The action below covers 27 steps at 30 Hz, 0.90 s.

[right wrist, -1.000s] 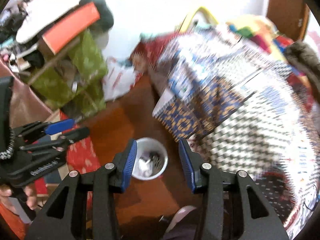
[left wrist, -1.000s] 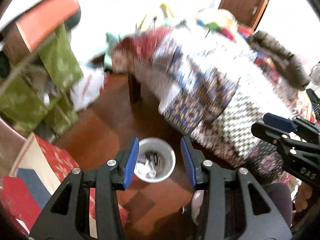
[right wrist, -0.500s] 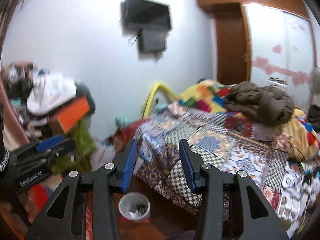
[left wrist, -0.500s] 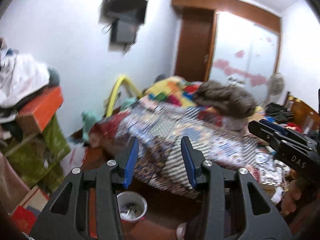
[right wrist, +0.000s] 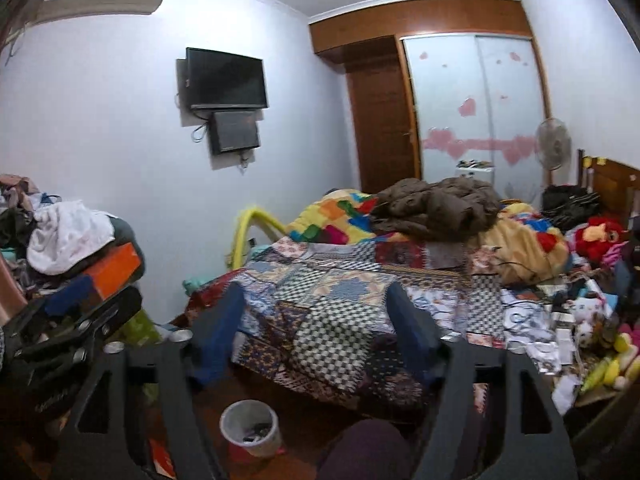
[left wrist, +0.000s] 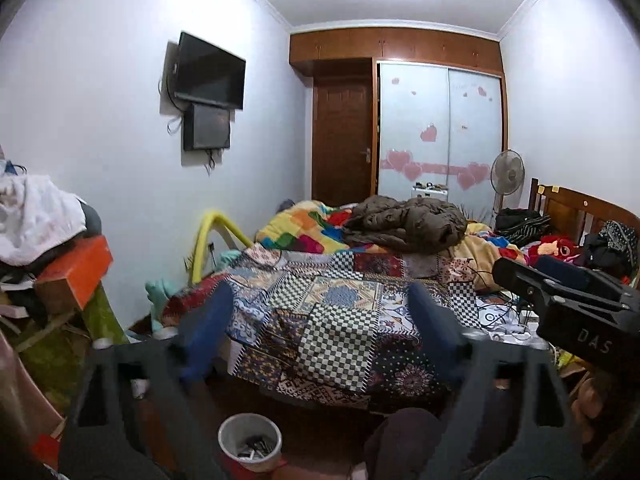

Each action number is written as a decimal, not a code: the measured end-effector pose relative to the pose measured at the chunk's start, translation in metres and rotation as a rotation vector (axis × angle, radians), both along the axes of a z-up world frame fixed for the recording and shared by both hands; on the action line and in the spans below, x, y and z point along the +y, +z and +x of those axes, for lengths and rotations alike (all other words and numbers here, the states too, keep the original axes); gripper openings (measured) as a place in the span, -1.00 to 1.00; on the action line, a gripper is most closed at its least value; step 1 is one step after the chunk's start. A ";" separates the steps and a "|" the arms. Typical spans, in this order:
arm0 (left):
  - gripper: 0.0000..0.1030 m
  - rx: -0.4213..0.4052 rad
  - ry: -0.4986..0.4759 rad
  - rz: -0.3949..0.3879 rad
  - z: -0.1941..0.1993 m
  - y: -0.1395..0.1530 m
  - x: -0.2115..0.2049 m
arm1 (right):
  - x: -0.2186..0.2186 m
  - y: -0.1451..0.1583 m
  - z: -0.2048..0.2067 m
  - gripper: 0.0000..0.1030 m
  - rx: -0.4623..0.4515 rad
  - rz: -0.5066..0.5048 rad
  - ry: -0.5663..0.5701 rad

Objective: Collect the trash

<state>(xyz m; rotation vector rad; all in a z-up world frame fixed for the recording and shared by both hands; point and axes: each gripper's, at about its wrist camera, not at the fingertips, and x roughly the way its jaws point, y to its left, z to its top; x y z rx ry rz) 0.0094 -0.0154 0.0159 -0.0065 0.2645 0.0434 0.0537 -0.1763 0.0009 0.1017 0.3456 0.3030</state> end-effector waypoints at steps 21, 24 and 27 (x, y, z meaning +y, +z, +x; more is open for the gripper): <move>0.86 0.025 0.011 -0.066 -0.016 -0.013 0.013 | -0.003 -0.007 -0.032 1.00 -0.044 -0.045 -0.094; 0.86 0.032 0.014 -0.065 -0.015 -0.015 0.014 | -0.004 -0.008 -0.030 1.00 -0.034 -0.045 -0.090; 0.86 0.039 0.009 -0.069 -0.014 -0.016 0.015 | -0.004 -0.008 -0.029 1.00 -0.027 -0.044 -0.090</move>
